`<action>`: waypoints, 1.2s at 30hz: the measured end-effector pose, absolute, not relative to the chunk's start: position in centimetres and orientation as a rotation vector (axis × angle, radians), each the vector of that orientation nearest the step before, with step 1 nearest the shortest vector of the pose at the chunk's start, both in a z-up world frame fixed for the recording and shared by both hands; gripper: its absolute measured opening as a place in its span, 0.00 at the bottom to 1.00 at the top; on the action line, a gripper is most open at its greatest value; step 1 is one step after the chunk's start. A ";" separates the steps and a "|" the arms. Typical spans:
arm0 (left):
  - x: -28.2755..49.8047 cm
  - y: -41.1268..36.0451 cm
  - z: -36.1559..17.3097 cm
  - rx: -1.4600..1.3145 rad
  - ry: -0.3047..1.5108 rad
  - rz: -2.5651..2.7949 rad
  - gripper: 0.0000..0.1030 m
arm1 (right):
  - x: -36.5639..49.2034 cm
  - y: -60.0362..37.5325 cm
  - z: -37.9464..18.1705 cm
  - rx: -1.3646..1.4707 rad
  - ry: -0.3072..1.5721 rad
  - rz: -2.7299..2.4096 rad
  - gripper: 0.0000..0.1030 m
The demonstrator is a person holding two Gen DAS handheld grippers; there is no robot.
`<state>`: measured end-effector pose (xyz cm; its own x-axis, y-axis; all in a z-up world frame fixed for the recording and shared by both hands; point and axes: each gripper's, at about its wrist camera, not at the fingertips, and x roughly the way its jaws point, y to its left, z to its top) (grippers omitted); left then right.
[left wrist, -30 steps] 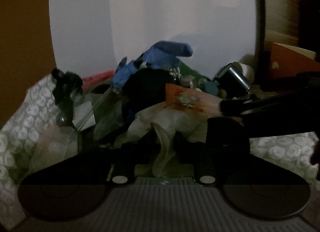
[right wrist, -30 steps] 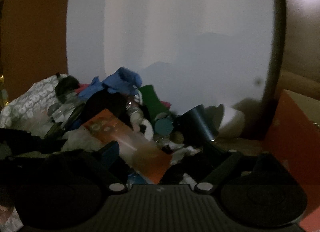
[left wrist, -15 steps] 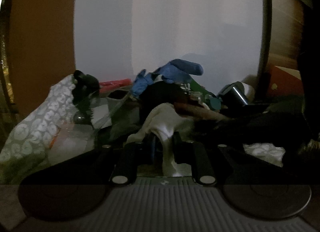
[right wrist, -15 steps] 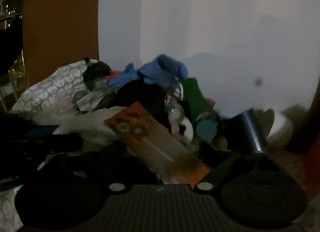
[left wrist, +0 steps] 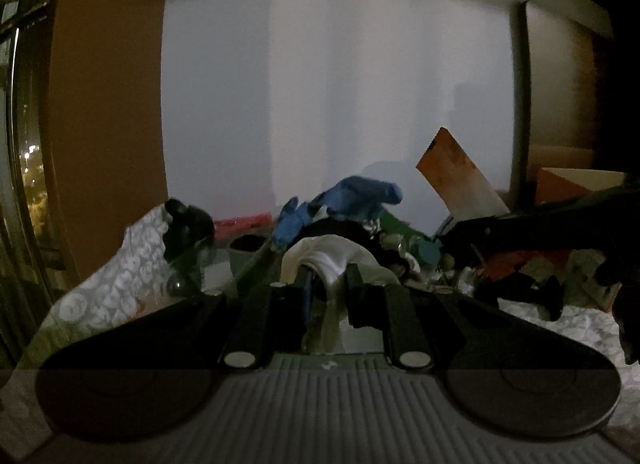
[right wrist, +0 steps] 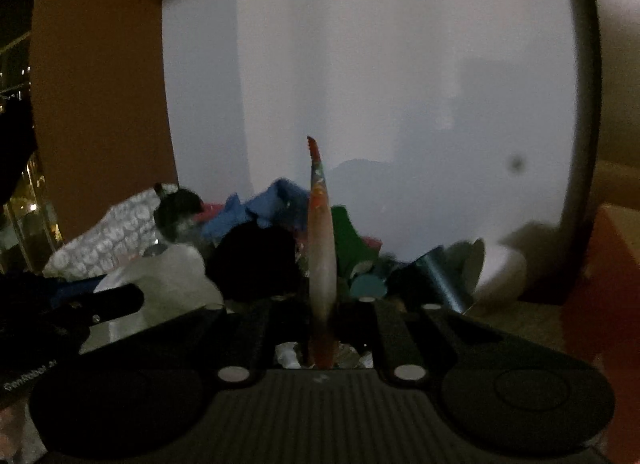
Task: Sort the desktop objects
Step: 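Lift the packet and white cloth and carry both toward the orange box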
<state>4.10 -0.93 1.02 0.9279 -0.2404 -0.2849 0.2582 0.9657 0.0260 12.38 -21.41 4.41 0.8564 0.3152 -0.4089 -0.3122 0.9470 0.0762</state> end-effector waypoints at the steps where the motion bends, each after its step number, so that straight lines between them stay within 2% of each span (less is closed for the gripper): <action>1: 3.8 -1.0 1.3 0.069 0.270 -0.253 0.17 | 12.0 -21.5 4.6 0.004 0.424 0.327 0.09; 20: 1.8 -4.7 7.3 0.109 0.085 -0.287 0.17 | 6.6 -24.7 9.6 0.011 0.265 0.284 0.09; 36: 1.1 -9.2 9.9 0.130 0.054 -0.310 0.17 | 3.5 -28.9 11.6 0.028 0.183 0.225 0.09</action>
<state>1.14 -9.24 9.85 0.9510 -0.3004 -0.0731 0.3074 0.9441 0.1192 3.54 -28.91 11.59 0.9583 0.2243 -0.1773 -0.2192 0.9745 0.0482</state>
